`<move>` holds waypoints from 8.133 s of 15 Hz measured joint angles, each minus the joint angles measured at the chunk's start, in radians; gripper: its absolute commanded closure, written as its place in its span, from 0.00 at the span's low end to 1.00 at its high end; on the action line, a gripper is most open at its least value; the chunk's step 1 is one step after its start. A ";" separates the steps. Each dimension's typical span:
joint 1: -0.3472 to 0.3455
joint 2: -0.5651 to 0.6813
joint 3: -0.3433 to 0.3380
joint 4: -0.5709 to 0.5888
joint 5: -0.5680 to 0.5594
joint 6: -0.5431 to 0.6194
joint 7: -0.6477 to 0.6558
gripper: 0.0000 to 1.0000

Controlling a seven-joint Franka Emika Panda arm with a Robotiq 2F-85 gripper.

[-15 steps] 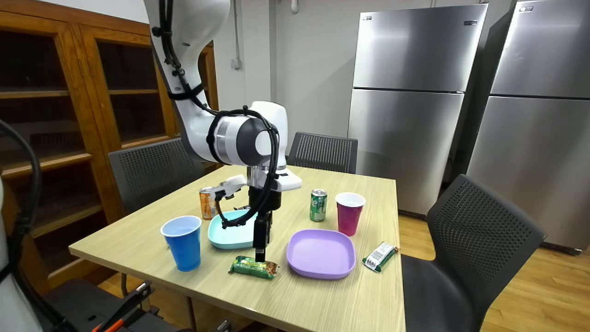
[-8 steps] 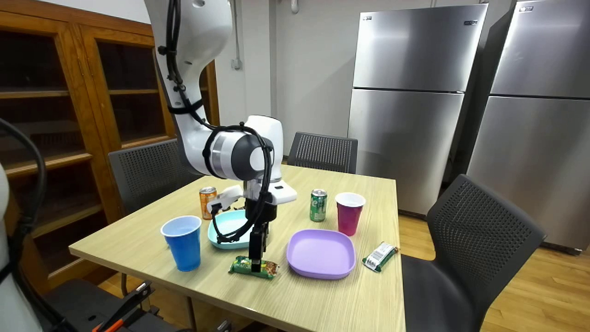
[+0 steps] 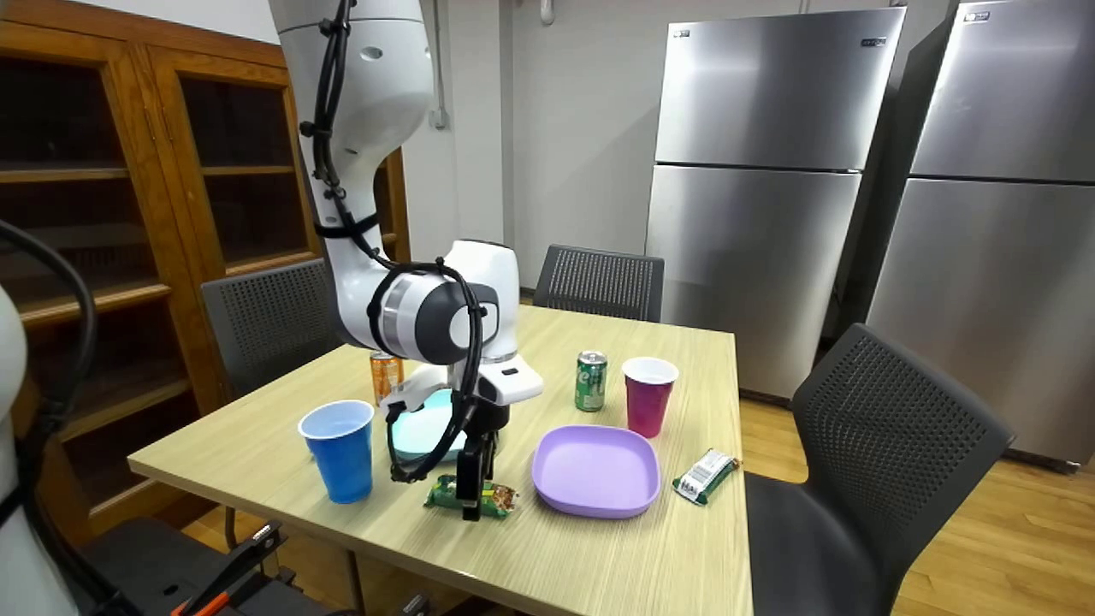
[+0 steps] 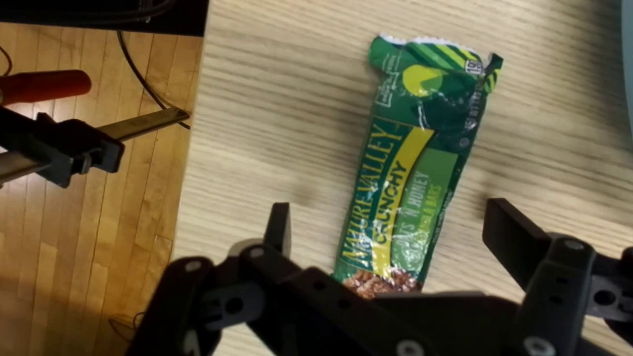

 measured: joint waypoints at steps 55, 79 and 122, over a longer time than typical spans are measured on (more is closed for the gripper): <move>0.036 -0.115 -0.081 -0.041 0.065 -0.056 -0.033 0.91; -0.116 0.117 -0.116 0.408 0.033 -0.322 -0.263 0.91; -0.150 0.083 -0.210 0.468 -0.133 -0.471 -0.403 0.00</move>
